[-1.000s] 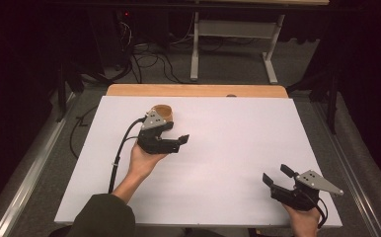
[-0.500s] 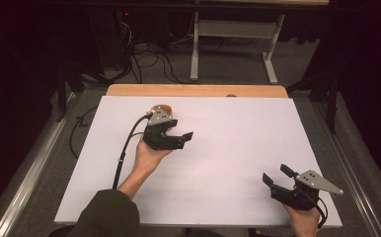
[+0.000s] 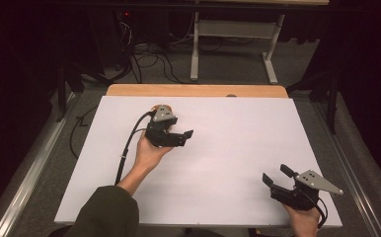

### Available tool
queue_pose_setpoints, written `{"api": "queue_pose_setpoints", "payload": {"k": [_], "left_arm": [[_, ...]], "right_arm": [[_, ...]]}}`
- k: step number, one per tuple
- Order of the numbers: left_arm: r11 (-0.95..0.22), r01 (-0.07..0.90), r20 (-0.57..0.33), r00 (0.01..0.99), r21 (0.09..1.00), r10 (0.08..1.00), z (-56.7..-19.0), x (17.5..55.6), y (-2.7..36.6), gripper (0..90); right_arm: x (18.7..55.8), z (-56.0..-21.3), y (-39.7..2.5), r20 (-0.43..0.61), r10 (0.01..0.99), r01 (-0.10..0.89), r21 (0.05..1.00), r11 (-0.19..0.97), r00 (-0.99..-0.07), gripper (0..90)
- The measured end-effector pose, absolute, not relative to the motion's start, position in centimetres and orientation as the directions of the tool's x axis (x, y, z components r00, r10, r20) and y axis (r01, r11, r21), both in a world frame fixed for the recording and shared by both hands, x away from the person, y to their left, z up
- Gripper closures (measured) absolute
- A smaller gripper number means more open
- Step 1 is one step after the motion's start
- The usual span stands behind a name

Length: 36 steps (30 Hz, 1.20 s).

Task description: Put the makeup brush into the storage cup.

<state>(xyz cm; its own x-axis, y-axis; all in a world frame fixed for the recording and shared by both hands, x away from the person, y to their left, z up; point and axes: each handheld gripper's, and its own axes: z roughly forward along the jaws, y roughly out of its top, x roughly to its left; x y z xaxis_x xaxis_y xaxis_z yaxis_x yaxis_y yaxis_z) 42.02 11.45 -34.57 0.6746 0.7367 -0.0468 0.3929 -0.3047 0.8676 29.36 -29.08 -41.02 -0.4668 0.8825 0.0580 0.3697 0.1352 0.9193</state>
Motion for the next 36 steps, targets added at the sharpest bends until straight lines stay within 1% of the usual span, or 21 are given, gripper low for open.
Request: {"api": "queue_pose_setpoints", "payload": {"k": [17, 21, 23, 27, 36], "left_arm": [[-0.383, 0.438, -0.008, 0.667, 0.813, 0.745, -34.1, 42.6, 11.4, 26.6], [-0.424, 0.477, -0.014, 0.677, 0.770, 0.736, -34.0, 43.0, 11.2, 24.1], [-0.452, 0.487, 0.001, 0.680, 0.747, 0.733, -34.0, 43.1, 11.0, 24.3], [-0.457, 0.507, -0.009, 0.677, 0.731, 0.736, -34.1, 43.3, 10.9, 26.1], [-0.483, 0.542, -0.012, 0.673, 0.687, 0.739, -33.8, 43.7, 10.7, 25.2]], "right_arm": [[29.4, -41.0, -29.1, 0.061, 0.877, 0.365, 0.921, 0.135, -0.477, 26.6], [29.4, -41.0, -29.1, 0.061, 0.877, 0.365, 0.921, 0.134, -0.477, 26.6], [29.4, -41.0, -29.1, 0.063, 0.878, 0.368, 0.920, 0.133, -0.475, 26.6], [29.3, -41.0, -29.1, 0.063, 0.878, 0.368, 0.920, 0.134, -0.475, 26.6], [29.3, -41.0, -29.0, 0.062, 0.878, 0.368, 0.920, 0.134, -0.475, 26.7]]}}
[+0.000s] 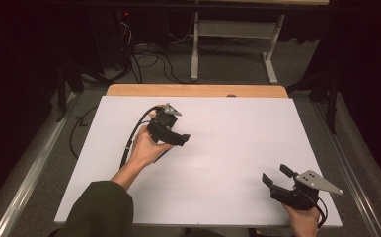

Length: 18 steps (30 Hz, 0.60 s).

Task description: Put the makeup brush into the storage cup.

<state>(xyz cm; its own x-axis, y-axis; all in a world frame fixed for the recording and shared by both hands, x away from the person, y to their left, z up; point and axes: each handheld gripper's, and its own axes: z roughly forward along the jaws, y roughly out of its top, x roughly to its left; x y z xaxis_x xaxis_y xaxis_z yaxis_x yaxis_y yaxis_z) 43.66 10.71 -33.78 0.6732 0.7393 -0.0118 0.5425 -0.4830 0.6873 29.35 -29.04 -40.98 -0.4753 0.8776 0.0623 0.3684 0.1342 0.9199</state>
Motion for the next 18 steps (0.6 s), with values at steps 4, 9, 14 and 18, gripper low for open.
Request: {"api": "queue_pose_setpoints", "payload": {"k": [4, 9, 14, 18], "left_arm": [[-0.501, 0.562, -0.009, 0.671, 0.658, 0.742, -33.71, 43.93, 10.59, 24.9], [-0.509, 0.581, -0.033, 0.679, 0.635, 0.734, -33.53, 44.24, 10.68, 24.9], [-0.524, 0.591, -0.031, 0.681, 0.613, 0.732, -33.45, 44.46, 10.53, 24.9], [-0.535, 0.600, -0.032, 0.683, 0.595, 0.730, -33.43, 44.72, 10.40, 24.8]], "right_arm": [[29.34, -40.98, -29.05, 0.064, 0.878, 0.370, 0.919, 0.133, -0.474, 26.7], [29.34, -40.97, -29.09, 0.058, 0.880, 0.366, 0.921, 0.136, -0.472, 26.7], [29.32, -40.96, -29.05, 0.060, 0.880, 0.368, 0.920, 0.134, -0.471, 26.7], [29.34, -40.97, -29.06, 0.058, 0.879, 0.366, 0.921, 0.135, -0.472, 26.7]]}}
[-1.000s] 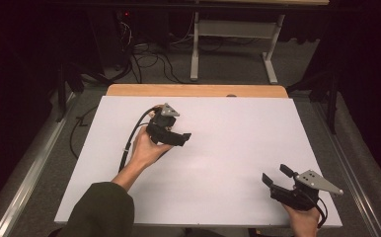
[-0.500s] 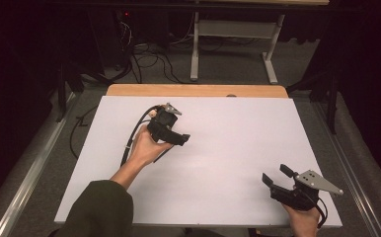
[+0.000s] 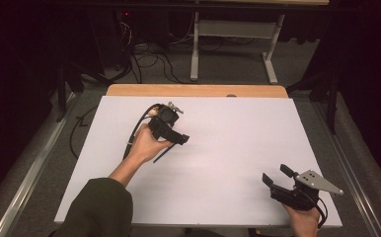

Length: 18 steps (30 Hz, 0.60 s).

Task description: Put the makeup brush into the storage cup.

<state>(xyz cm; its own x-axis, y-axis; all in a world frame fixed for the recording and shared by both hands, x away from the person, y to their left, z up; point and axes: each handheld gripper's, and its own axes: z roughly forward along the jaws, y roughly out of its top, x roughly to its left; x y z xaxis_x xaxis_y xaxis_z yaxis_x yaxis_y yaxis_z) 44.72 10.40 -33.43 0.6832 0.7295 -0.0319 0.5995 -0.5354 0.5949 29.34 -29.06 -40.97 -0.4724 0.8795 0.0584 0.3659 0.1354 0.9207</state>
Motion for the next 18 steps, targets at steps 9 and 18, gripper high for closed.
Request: {"api": "queue_pose_setpoints", "payload": {"k": [9, 18], "left_arm": [[-0.546, 0.628, -0.040, 0.676, 0.554, 0.736, -33.5, 45.4, 10.0, 24.8], [-0.547, 0.650, -0.043, 0.663, 0.527, 0.747, -33.7, 45.9, 9.9, 24.3]], "right_arm": [[29.3, -41.0, -29.1, 0.062, 0.880, 0.369, 0.920, 0.133, -0.472, 26.8], [29.4, -41.0, -29.1, 0.060, 0.879, 0.369, 0.919, 0.135, -0.473, 26.8]]}}
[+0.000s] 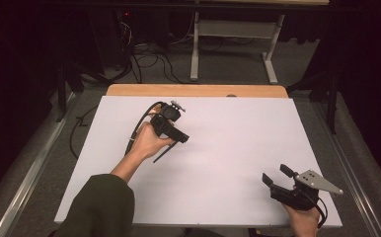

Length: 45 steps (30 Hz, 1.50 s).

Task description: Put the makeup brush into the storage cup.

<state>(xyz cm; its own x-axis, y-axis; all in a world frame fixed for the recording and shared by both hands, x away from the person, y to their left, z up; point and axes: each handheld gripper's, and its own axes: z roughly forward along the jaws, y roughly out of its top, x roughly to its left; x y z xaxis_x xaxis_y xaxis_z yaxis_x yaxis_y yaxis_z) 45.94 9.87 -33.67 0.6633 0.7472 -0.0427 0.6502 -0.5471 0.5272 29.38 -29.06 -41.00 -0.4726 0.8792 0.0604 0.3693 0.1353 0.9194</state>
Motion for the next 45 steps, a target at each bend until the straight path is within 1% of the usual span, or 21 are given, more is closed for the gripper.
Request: {"api": "queue_pose_setpoints", "payload": {"k": [7, 25, 30, 40, 45], "left_arm": [[-0.558, 0.665, -0.039, 0.659, 0.497, 0.751, -33.9, 46.5, 9.6, 24.0], [-0.581, 0.710, -0.021, 0.640, 0.399, 0.768, -35.6, 47.7, 9.2, 27.6], [-0.587, 0.712, -0.014, 0.641, 0.387, 0.768, -36.1, 48.0, 9.2, 30.5], [-0.587, 0.731, 0.010, 0.623, 0.349, 0.782, -37.1, 48.6, 9.1, 30.2], [-0.596, 0.731, 0.024, 0.625, 0.332, 0.780, -37.4, 48.8, 8.9, 30.8]], "right_arm": [[29.4, -41.0, -29.0, 0.061, 0.880, 0.372, 0.918, 0.136, -0.471, 26.8], [29.4, -41.0, -29.0, 0.060, 0.877, 0.372, 0.918, 0.139, -0.476, 27.3], [29.4, -41.0, -29.1, 0.062, 0.878, 0.373, 0.918, 0.137, -0.475, 27.4], [29.4, -41.0, -29.1, 0.063, 0.880, 0.371, 0.919, 0.132, -0.470, 27.3], [29.3, -41.0, -29.3, 0.081, 0.889, 0.377, 0.920, 0.108, -0.451, 27.3]]}}
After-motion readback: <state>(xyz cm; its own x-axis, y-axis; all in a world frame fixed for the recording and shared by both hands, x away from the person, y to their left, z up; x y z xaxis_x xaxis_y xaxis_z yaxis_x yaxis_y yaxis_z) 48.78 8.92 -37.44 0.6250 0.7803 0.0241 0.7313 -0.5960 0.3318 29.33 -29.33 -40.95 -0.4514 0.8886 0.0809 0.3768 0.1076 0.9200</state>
